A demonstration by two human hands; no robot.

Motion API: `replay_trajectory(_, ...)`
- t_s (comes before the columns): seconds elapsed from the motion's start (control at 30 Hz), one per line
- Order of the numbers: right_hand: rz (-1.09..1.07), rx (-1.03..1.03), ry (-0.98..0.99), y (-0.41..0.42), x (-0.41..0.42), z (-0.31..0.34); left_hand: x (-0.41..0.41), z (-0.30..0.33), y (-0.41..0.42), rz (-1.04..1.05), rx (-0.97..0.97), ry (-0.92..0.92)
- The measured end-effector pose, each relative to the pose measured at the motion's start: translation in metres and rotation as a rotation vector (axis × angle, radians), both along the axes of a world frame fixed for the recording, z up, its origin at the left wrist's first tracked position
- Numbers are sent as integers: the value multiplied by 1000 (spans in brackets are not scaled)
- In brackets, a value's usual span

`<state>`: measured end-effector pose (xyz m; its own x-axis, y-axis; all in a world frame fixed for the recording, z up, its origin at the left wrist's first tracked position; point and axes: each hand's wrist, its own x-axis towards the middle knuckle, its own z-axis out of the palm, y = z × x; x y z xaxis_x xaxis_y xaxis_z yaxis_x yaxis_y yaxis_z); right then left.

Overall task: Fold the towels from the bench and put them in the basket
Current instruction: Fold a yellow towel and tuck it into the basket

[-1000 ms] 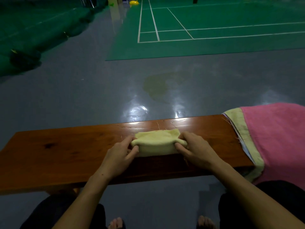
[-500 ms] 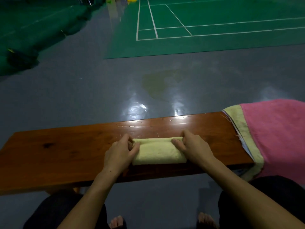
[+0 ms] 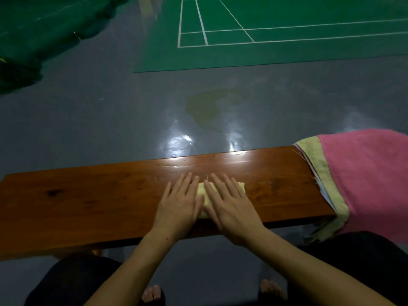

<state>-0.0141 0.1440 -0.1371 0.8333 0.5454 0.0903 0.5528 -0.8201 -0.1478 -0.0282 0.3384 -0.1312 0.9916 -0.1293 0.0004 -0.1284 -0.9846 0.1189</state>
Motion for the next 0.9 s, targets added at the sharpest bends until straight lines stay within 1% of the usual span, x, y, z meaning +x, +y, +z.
replay_trajectory(0.13, -130, 13, 116, -14, 17, 5, 5, 8, 17, 94, -44, 53)
replay_trajectory(0.23, -170, -2, 81, -22, 20, 8, 2, 17, 27, 140, -63, -39)
replay_trajectory(0.33, -181, -42, 55, -28, 23, 16, 0, 22, 37, 233, -192, -98)
replay_trajectory(0.43, -206, -63, 78, -28, 22, 26, 0, 29, 41, 346, -328, -45)
replay_trajectory(0.53, -207, -56, 200, -27, 19, 36, 1, 37, 42, 431, -334, 27)
replay_trajectory(0.63, -203, -60, 304, -23, 18, 44, 6, 42, 40, 505, -360, 141)
replay_trajectory(0.7, -172, -68, 335, -20, 18, 44, 12, 42, 40, 521, -437, 189)
replay_trajectory(0.77, -149, -48, 359, -18, 21, 44, 18, 38, 42, 518, -551, 201)
replay_trajectory(0.83, -146, 10, 402, -19, 26, 46, 22, 38, 42, 507, -682, 195)
replay_trajectory(0.9, -155, 110, 471, -18, 30, 47, 24, 39, 38, 507, -833, 180)
